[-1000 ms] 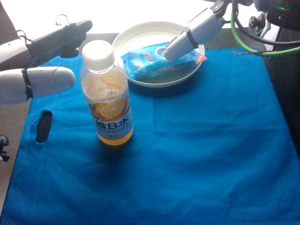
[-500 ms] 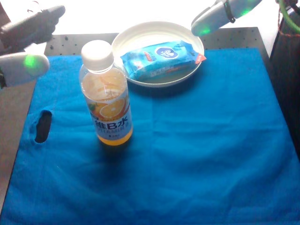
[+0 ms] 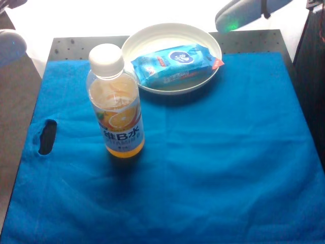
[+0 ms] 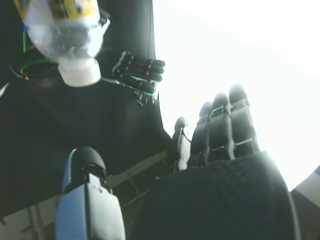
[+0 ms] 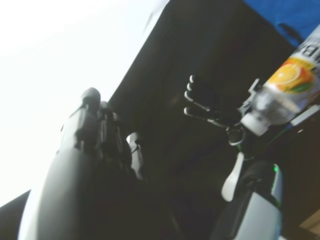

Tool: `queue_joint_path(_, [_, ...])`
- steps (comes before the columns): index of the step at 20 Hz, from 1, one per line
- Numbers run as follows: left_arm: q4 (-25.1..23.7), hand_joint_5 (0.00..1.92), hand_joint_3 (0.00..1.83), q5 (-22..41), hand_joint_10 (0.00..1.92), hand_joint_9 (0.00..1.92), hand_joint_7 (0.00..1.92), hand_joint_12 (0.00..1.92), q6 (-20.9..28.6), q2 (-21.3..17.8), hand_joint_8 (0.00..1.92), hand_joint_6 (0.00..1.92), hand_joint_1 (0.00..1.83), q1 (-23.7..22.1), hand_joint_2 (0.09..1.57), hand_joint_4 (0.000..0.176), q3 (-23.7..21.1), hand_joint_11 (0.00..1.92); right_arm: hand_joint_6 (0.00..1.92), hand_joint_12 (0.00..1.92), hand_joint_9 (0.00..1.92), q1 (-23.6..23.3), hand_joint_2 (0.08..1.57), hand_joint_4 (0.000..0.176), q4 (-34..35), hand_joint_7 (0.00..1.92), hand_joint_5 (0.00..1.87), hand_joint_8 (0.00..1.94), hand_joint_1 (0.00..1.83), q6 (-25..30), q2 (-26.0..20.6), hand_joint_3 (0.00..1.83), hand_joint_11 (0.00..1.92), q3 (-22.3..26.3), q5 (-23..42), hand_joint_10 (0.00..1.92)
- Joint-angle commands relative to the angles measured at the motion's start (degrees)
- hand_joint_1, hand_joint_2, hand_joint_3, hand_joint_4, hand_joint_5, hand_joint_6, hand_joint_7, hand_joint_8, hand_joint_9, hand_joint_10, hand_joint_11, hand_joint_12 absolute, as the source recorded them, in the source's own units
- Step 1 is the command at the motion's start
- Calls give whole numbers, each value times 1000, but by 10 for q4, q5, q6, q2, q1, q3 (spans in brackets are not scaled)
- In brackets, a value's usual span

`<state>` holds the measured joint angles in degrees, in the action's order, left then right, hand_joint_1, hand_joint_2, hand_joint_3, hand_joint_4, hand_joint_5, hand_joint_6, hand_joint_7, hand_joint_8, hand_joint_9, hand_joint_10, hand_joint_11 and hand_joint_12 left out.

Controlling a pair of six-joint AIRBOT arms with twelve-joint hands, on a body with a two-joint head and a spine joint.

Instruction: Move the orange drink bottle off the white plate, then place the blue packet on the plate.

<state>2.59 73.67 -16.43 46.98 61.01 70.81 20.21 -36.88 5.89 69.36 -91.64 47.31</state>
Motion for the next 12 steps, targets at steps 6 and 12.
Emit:
queue_joint_path(6, [31, 0, 3, 93, 3, 18, 0, 228, -10, -1, 0, 0, 221, -10, 961, 172, -4, 0, 0, 418, 81, 38, 723, 176, 108, 59, 0, 2, 835, -25, -2, 0, 7, 20, 127, 0])
queue_joint_path(12, [28, 0, 0, 126, 13, 13, 0, 120, -15, -2, 0, 0, 294, -17, 864, 176, -11, 0, 0, 471, 90, 74, 723, 176, 176, 62, 0, 5, 690, -48, -17, 6, 17, 49, 213, 5])
